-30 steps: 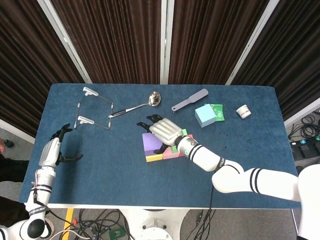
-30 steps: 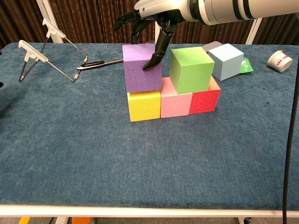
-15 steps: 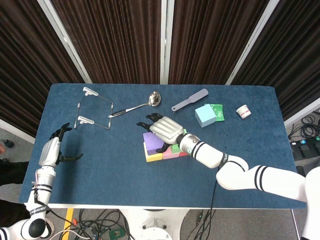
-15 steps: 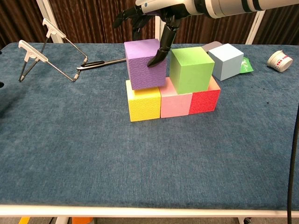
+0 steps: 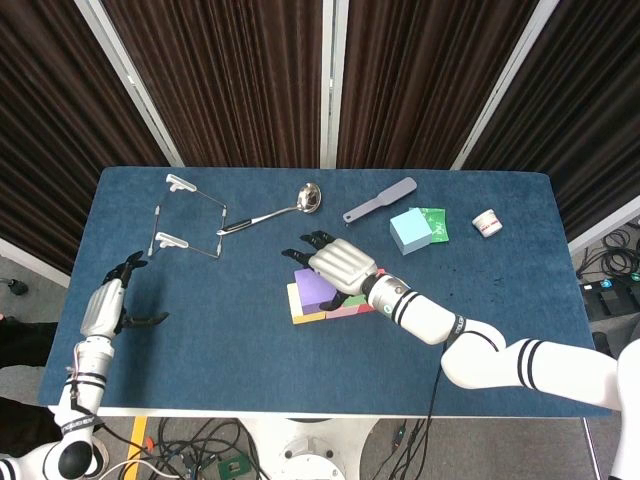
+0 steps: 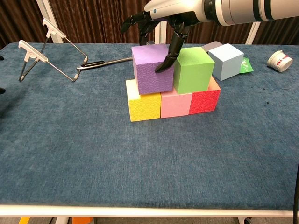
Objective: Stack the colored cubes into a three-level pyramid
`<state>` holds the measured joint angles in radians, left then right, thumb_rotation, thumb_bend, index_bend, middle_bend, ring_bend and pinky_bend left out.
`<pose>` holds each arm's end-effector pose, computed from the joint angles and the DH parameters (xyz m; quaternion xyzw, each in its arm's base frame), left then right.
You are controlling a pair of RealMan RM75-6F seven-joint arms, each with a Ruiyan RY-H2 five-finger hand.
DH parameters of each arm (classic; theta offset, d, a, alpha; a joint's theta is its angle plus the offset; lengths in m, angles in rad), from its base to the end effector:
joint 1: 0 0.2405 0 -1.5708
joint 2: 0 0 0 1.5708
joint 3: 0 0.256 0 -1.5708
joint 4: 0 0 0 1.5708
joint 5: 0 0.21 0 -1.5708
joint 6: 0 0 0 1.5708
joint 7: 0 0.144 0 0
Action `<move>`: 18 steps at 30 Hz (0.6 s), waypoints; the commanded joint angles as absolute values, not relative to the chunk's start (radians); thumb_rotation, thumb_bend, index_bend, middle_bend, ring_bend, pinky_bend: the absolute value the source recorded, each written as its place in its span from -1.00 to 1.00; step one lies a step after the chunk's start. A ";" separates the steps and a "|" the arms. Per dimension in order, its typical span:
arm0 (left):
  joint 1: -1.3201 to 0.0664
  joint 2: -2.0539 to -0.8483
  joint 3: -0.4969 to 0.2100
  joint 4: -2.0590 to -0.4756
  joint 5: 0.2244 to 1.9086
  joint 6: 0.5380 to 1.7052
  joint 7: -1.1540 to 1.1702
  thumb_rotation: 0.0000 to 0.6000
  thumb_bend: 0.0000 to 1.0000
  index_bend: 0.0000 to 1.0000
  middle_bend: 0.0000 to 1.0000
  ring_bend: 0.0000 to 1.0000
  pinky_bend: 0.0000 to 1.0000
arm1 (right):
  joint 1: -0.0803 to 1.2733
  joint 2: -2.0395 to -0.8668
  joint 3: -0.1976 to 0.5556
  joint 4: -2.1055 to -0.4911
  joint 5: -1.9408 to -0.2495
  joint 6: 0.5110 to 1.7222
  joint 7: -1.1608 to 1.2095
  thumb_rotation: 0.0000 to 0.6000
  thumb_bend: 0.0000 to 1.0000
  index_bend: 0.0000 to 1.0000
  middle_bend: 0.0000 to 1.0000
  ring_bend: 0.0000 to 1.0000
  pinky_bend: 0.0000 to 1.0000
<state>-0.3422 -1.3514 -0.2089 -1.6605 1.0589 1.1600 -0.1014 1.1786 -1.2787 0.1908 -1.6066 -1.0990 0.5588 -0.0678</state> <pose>-0.2655 0.2740 0.0684 -0.4752 -0.5980 -0.4435 0.4690 -0.0165 -0.3800 0.0199 0.8522 -0.3210 0.3362 0.2402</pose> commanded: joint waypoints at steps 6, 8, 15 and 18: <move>-0.342 -1.362 -0.210 -1.646 1.061 1.166 -0.093 1.00 -0.81 -0.89 -0.70 -0.91 -0.86 | 1.178 -1.291 0.192 -1.581 -1.116 0.553 -0.053 1.00 -0.70 -1.00 -0.18 -1.00 -1.00; -0.342 -1.364 -0.209 -1.644 1.060 1.164 -0.091 1.00 -0.81 -0.89 -0.70 -0.91 -0.86 | 1.178 -1.298 0.191 -1.568 -1.126 0.546 -0.042 1.00 -0.70 -1.00 -0.18 -1.00 -1.00; -0.342 -1.367 -0.215 -1.638 1.052 1.161 -0.090 1.00 -0.81 -0.88 -0.70 -0.91 -0.86 | 1.178 -1.311 0.195 -1.537 -1.157 0.526 -0.004 1.00 -0.70 -1.00 -0.18 -1.00 -1.00; -0.344 -1.368 -0.217 -1.635 1.050 1.157 -0.089 1.00 -0.81 -0.88 -0.70 -0.91 -0.86 | 1.177 -1.312 0.195 -1.531 -1.165 0.522 0.006 1.00 -0.70 -1.00 -0.18 -1.00 -1.00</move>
<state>-0.3436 -1.3681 -0.2162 -1.6357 1.0500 1.1574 -0.0891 1.1774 -1.3116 0.1949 -1.5322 -1.1645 0.5231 0.0051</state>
